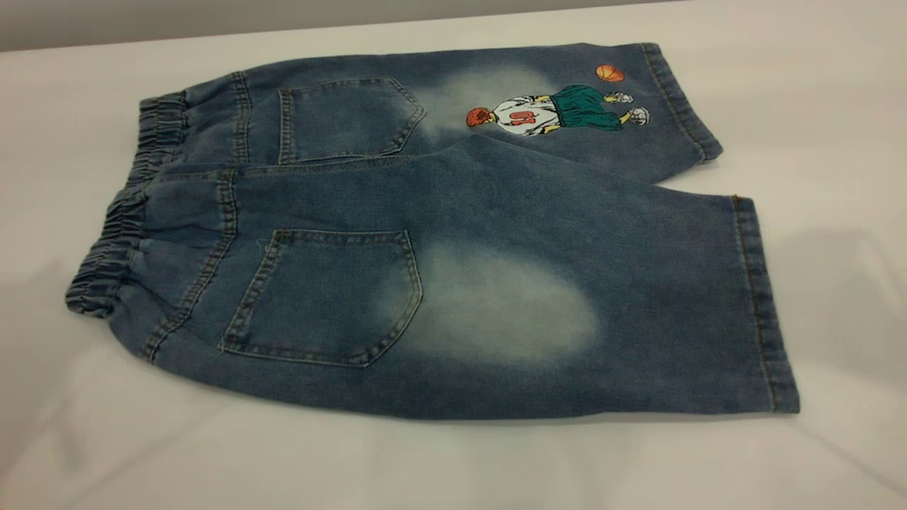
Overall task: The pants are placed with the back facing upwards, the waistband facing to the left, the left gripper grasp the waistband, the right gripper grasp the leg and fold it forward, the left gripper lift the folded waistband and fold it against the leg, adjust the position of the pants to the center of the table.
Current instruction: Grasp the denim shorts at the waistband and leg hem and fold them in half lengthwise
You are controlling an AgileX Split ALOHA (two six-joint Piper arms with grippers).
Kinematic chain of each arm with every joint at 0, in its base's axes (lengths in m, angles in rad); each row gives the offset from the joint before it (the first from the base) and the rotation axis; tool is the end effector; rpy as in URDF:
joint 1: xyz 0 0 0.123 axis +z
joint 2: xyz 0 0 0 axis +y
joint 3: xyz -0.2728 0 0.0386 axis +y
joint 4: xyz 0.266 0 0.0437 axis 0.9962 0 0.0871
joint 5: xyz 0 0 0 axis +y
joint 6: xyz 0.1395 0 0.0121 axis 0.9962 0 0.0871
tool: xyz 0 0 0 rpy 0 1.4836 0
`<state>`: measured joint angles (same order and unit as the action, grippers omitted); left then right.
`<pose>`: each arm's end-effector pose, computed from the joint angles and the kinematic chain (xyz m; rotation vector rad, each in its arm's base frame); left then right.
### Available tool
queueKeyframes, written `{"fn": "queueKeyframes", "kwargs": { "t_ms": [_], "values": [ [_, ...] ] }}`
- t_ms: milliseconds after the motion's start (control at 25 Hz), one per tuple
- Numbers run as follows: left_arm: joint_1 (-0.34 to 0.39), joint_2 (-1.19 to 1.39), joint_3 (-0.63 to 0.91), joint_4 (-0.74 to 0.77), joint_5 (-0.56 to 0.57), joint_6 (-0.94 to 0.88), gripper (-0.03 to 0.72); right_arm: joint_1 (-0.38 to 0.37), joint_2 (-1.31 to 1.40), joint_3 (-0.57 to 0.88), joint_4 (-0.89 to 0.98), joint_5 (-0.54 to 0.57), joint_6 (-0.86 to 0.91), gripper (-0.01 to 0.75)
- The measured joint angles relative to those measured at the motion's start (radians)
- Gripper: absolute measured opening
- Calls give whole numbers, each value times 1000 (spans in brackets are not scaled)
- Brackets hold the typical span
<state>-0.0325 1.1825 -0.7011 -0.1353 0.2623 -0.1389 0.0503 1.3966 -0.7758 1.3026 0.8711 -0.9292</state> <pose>0.2991 -0.0146 0.2204 -0.2449 2.2188 -0.2043 0.2901 0.1181 0.2089 -0.1710 2.3291 1.1305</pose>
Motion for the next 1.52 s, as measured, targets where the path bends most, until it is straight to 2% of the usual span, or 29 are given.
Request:
{"fn": "queueKeyframes", "kwargs": {
  "t_ms": [200, 400, 480, 600, 760, 960, 1080, 1360, 1520],
  "values": [
    [0, 21, 0, 3, -39, 26, 560, 0, 196, 0, 108, 68, -119, 435],
    [0, 21, 0, 3, -32, 29, 560, -2, 358, 0, 49, 130, -124, 439],
    [0, 21, 0, 3, -32, 29, 560, -13, 412, 2, 27, 186, -127, 438],
    [0, 21, 0, 3, -31, 29, 560, -54, 454, 12, 25, 228, -150, 438],
    [0, 21, 0, 3, -31, 29, 560, -159, 454, 12, 14, 239, -152, 438],
    [0, 21, 0, 2, -31, 29, 560, -297, 453, 86, 19, 190, -203, 438],
    [0, 21, 0, 2, -34, 27, 560, -353, 453, 184, 64, 135, -272, 438],
    [0, 21, 0, 1, -32, 25, 560, -360, 452, 402, 208, 32, -511, 435],
    [0, 21, 0, 1, -31, 24, 560, -359, 452, 484, 262, -60, -574, 434]
  ]
}}
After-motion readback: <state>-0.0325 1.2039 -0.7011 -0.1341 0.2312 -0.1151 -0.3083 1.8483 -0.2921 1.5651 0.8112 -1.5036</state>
